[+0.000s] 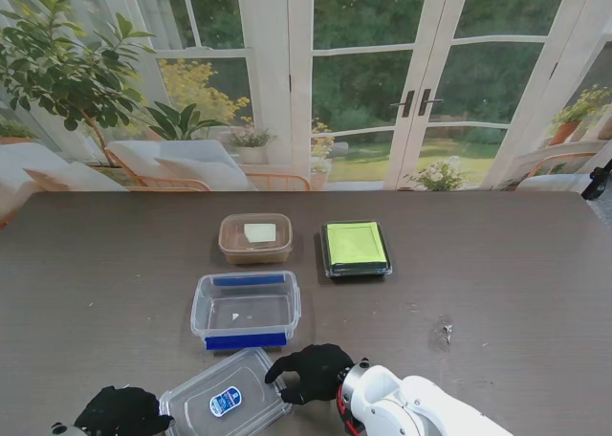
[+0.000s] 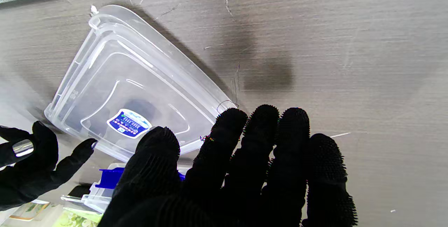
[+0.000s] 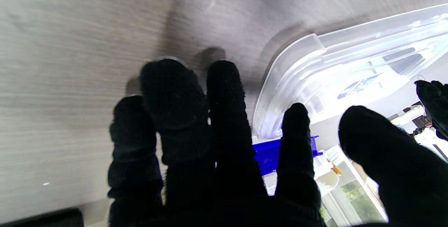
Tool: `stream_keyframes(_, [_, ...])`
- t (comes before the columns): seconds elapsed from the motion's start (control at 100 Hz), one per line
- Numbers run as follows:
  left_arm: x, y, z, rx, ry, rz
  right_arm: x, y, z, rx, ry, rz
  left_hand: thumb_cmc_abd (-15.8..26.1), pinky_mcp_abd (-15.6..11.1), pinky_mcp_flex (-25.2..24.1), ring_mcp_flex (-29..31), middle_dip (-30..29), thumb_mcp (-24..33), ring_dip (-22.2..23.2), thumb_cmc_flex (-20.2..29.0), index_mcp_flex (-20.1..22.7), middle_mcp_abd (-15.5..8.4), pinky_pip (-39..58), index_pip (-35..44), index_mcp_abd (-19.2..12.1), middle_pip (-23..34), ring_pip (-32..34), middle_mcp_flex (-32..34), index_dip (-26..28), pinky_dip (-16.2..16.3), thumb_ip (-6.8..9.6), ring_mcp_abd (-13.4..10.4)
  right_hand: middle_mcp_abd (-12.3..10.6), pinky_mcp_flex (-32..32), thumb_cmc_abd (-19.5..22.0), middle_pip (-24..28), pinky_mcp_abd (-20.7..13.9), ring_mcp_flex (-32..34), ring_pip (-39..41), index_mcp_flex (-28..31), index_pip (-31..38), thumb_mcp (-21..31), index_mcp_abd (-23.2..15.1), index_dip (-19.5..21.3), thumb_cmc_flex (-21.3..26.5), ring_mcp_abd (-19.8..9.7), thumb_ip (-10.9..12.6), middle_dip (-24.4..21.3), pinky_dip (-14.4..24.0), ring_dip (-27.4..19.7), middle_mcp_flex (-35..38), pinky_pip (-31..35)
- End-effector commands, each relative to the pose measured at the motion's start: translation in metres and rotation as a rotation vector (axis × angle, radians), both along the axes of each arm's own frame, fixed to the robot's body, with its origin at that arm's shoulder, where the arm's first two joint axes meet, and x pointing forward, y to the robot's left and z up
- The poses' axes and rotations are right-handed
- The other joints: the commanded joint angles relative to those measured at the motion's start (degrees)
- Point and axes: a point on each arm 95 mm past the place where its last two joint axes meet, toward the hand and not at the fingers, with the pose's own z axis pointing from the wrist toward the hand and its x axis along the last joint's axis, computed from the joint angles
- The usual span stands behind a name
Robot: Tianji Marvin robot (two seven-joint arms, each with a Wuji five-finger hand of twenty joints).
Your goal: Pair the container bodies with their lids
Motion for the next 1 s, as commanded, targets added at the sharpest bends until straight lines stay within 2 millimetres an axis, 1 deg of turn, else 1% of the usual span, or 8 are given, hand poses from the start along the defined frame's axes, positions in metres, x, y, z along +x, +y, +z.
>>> stream_keyframes(0.0, [0.0, 0.002, -0.008, 0.0, 0.04, 0.005, -0.008, -0.006, -0.013, -0.038, 0.043, 0.003, 2.94, 0.0, -0.77, 0.27, 0.58, -0.9, 0.55, 1.09, 0.69, 1.41, 1.42, -0.54, 1.29, 0.2, 0.77, 0.38, -0.34, 0.23, 1.39, 2.23, -0.23, 11.78, 2.41, -0.12, 0.02, 2.3, -0.04, 2.65, 3.61, 0.12, 11.22, 1.31, -1.34, 0.2, 1.68, 0.45, -0.57, -0.03, 0.49, 1.77])
stream_keyframes(0.36, [0.008, 0.002, -0.019, 0.0, 0.08, 0.001, -0.008, -0.007, -0.013, -0.035, 0.047, -0.001, 3.08, -0.39, -0.95, 0.17, 0.58, -0.92, 0.77, 1.13, 0.63, 1.5, 1.74, -1.09, 1.81, 0.28, 1.05, 0.32, -1.22, 0.38, 1.37, 2.07, -0.15, 11.71, 2.35, -0.11, 0.13, 2.3, -0.22, 2.61, 3.65, 0.12, 11.36, 1.32, -1.36, 0.18, 1.66, 0.44, -0.55, -0.06, 0.44, 1.73])
stream_keyframes(0.73, [0.015, 0.0, -0.022, -0.02, 0.073, 0.001, -0.009, -0.006, -0.013, -0.03, 0.05, 0.003, 3.06, -0.42, -1.2, -0.11, 0.62, -0.91, 1.03, 1.39, 0.5, 1.67, 2.0, -1.36, 2.16, 0.29, 1.33, 0.16, -1.98, 0.73, 1.33, 2.3, -0.12, 11.71, 2.46, -0.09, 0.13, 2.29, -0.38, 2.55, 3.66, 0.17, 11.4, 1.31, -1.28, 0.2, 1.65, 0.42, -0.53, -0.07, 0.45, 1.72])
stream_keyframes(0.99, [0.026, 0.0, -0.023, -0.051, 0.04, -0.004, -0.009, -0.007, -0.014, -0.027, 0.053, 0.002, 3.14, -0.41, -1.47, -0.41, 0.65, -0.9, 1.14, 1.64, 0.22, 1.67, 1.88, -1.5, 2.14, 0.24, 1.31, -0.02, -2.31, 0.82, 1.3, 2.32, -0.09, 11.66, 2.44, -0.09, 0.08, 2.28, -0.46, 2.5, 3.67, 0.15, 11.46, 1.31, -1.3, 0.16, 1.65, 0.42, -0.53, -0.08, 0.38, 1.69])
